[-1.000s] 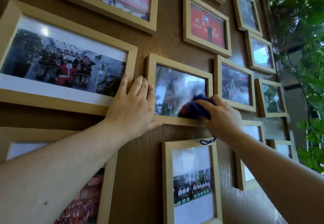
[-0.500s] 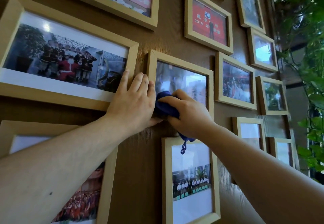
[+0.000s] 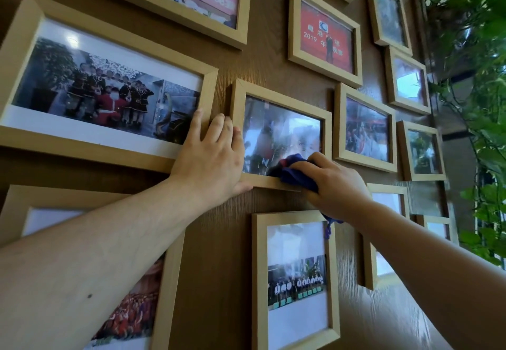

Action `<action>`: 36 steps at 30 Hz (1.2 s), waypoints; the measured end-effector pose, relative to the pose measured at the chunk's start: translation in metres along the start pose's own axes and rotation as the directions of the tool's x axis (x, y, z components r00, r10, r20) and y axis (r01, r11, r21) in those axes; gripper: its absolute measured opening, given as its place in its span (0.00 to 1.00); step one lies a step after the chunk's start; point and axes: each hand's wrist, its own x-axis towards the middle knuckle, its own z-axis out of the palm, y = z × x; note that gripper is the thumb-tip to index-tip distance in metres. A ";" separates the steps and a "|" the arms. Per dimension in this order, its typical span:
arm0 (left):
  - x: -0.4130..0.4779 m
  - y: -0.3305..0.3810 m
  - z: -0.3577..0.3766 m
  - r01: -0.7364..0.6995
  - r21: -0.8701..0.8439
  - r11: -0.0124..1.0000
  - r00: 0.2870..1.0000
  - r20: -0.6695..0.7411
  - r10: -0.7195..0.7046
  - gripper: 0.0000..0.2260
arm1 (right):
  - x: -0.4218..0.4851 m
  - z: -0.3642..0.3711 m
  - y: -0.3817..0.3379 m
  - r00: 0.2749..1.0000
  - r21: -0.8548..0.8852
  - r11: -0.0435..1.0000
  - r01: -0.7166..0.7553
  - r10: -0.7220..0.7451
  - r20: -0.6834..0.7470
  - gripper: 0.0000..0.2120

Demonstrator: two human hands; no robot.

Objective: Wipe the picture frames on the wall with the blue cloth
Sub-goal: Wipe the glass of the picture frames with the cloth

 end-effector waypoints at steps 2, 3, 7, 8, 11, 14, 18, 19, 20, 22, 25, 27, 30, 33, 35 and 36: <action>0.000 0.000 0.000 0.001 0.002 1.000 1.000 0.009 -0.001 0.47 | -0.005 -0.001 0.010 0.999 -0.064 0.997 -0.038 0.040 0.027 0.22; 0.000 0.001 0.000 0.004 0.004 1.000 1.000 0.011 -0.004 0.47 | -0.009 -0.002 0.015 0.998 -0.106 0.993 -0.048 0.053 0.041 0.22; 0.000 0.003 -0.003 0.014 0.011 1.000 1.000 0.021 -0.014 0.46 | -0.027 -0.009 0.024 0.994 -0.245 0.969 -0.045 0.069 0.089 0.22; -0.001 0.003 -0.003 0.024 0.010 1.000 0.999 0.025 -0.024 0.46 | -0.030 -0.011 0.024 0.994 -0.261 0.965 -0.035 0.060 0.089 0.23; -0.005 0.004 -0.007 0.038 -0.010 0.999 0.999 0.028 -0.038 0.44 | -0.045 -0.021 0.024 0.996 -0.258 0.966 -0.006 0.029 0.084 0.26; -0.011 0.018 -0.013 -0.005 -0.074 0.997 1.000 -0.009 0.004 0.43 | -0.061 -0.029 0.030 0.994 -0.257 0.966 0.022 0.006 0.107 0.27; -0.015 0.065 -0.021 -0.131 -0.194 0.972 0.991 -0.037 0.127 0.40 | -0.079 -0.042 0.052 0.981 -0.285 0.957 0.054 0.003 0.194 0.26; -0.014 0.080 -0.023 -0.162 -0.216 0.963 0.987 -0.045 0.156 0.39 | -0.083 -0.046 0.058 0.978 -0.291 0.955 0.061 0.000 0.207 0.26; -0.012 0.096 -0.024 -0.193 -0.244 0.950 0.981 -0.060 0.184 0.39 | -0.089 -0.049 0.066 0.976 -0.300 0.952 0.069 -0.001 0.220 0.26; -0.003 0.130 -0.024 -0.237 -0.308 0.921 0.972 -0.072 0.226 0.38 | -0.102 -0.057 0.084 0.971 -0.328 0.942 0.075 0.006 0.238 0.25; 0.013 0.184 -0.027 -0.290 -0.377 0.879 0.956 -0.083 0.280 0.38 | -0.129 -0.071 0.114 0.968 -0.350 0.934 0.075 0.017 0.251 0.25; 0.024 0.221 -0.031 -0.328 -0.414 0.849 0.944 -0.110 0.311 0.37 | -0.150 -0.081 0.137 0.965 -0.370 0.926 0.077 0.023 0.260 0.25; 0.034 0.261 -0.037 -0.370 -0.473 0.800 0.928 -0.142 0.345 0.36 | -0.178 -0.094 0.160 0.954 -0.403 0.911 0.088 0.040 0.298 0.25; 0.039 0.305 -0.042 -0.415 -0.533 0.737 0.908 -0.202 0.366 0.36 | -0.214 -0.110 0.178 0.940 -0.427 0.902 0.067 0.087 0.330 0.24; 0.040 0.331 -0.047 -0.434 -0.575 0.693 0.899 -0.221 0.379 0.36 | -0.237 -0.120 0.186 0.926 -0.446 0.894 0.044 0.131 0.355 0.23; 0.039 0.345 -0.051 -0.445 -0.600 0.665 0.892 -0.234 0.386 0.36 | -0.249 -0.126 0.188 0.913 -0.463 0.886 0.033 0.161 0.374 0.22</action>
